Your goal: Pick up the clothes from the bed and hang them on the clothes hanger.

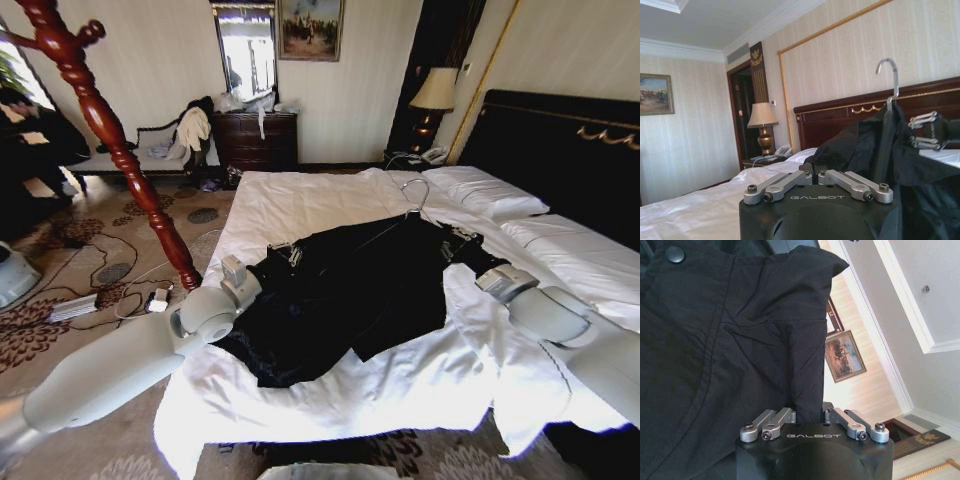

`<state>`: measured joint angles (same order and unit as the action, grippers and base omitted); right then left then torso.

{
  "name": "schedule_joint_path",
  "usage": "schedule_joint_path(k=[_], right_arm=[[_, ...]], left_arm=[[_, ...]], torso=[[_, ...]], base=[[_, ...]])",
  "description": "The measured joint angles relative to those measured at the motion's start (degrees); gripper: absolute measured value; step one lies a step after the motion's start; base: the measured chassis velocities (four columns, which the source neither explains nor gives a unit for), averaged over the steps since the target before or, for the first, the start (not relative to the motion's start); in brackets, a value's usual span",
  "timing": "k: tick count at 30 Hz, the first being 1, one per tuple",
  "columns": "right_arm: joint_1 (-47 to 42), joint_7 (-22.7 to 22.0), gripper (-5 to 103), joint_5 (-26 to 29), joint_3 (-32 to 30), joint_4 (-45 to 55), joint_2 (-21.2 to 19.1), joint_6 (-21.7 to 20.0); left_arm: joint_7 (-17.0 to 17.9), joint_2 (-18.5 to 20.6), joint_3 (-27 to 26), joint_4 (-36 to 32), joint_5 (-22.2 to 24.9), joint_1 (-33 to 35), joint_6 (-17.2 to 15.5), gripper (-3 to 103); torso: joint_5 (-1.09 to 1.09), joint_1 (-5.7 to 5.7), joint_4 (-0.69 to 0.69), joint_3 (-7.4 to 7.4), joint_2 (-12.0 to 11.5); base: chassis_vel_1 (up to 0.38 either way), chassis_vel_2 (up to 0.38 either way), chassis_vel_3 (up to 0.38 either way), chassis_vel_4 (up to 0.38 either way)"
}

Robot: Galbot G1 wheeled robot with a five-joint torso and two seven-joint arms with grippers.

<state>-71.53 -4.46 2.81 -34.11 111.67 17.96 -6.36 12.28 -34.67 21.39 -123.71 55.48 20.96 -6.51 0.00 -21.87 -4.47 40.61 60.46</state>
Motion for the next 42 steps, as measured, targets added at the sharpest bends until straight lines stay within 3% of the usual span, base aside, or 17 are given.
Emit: schedule_joint_path(k=[5,9,20,22,24,25,28,33,39,42], right_arm=[[0.6,-0.5,19,0.0,0.6,-0.3,-0.2,-1.5],[1.6,-0.7,19,1.3,0.9,-0.4,-1.1,-3.8],[2.9,-0.7,19,5.7,0.6,0.8,-3.8,-8.9],[3.2,-0.7,19,6.1,0.8,0.9,-4.0,-9.9],[3.4,-0.7,19,6.6,1.0,0.9,-4.1,-10.7],[3.4,-0.7,19,6.6,1.0,0.9,-4.1,-10.7],[3.3,-0.8,19,7.1,1.0,0.7,-4.2,-11.0],[3.0,-0.9,19,8.3,0.4,1.3,-4.3,-11.5],[3.5,-1.2,19,11.2,0.3,3.4,-4.3,-13.5],[3.5,-1.5,19,12.5,0.2,3.9,-4.3,-14.1]], left_arm=[[2.3,0.1,0.4,-2.4,3.4,-2.1,-1.9,0],[5.7,-1.9,1.8,-3.9,7.3,-5.2,-4.0,0],[9.2,-5.1,4.0,-3.9,12.0,-9.3,-6.3,0],[10.9,-7.1,5.5,-3.2,14.0,-11.8,-6.9,0],[14.2,-11.7,7.1,-2.2,18.6,-15.9,-8.1,0],[14.2,-11.7,7.1,-2.2,18.6,-15.9,-8.1,0],[16.9,-16.9,8.7,-0.2,21.7,-20.3,-9.4,0],[19.9,-21.9,12.0,2.8,22.0,-24.7,-11.3,0],[25.1,-27.5,14.5,5.8,21.7,-27.0,-13.5,0],[26.0,-29.5,15.1,7.2,21.3,-28.0,-13.9,0]], torso=[[0.00,0.00,0.01,0.00,0.0],[0.00,0.00,-0.01,0.00,0.0],[0.00,0.00,0.02,0.00,0.0],[-0.01,0.00,0.02,0.01,0.0],[0.00,-0.01,0.01,0.00,0.0],[0.00,-0.01,0.01,0.00,0.0],[0.02,-0.01,-0.05,0.00,0.0],[0.01,-0.01,0.02,0.00,0.0],[0.01,-0.01,0.00,0.01,0.0],[0.01,-0.01,0.00,0.01,0.0]], base=[[0.000,0.000,0.000,0.000],[0.000,0.000,0.000,0.000],[0.000,0.000,0.000,0.000],[0.000,0.000,0.000,0.000],[0.000,0.000,0.000,0.000],[0.000,0.000,0.000,0.000],[0.000,0.000,0.000,0.000],[0.000,0.000,0.000,0.000],[0.000,0.000,0.000,0.000],[0.000,0.000,0.000,0.000]])
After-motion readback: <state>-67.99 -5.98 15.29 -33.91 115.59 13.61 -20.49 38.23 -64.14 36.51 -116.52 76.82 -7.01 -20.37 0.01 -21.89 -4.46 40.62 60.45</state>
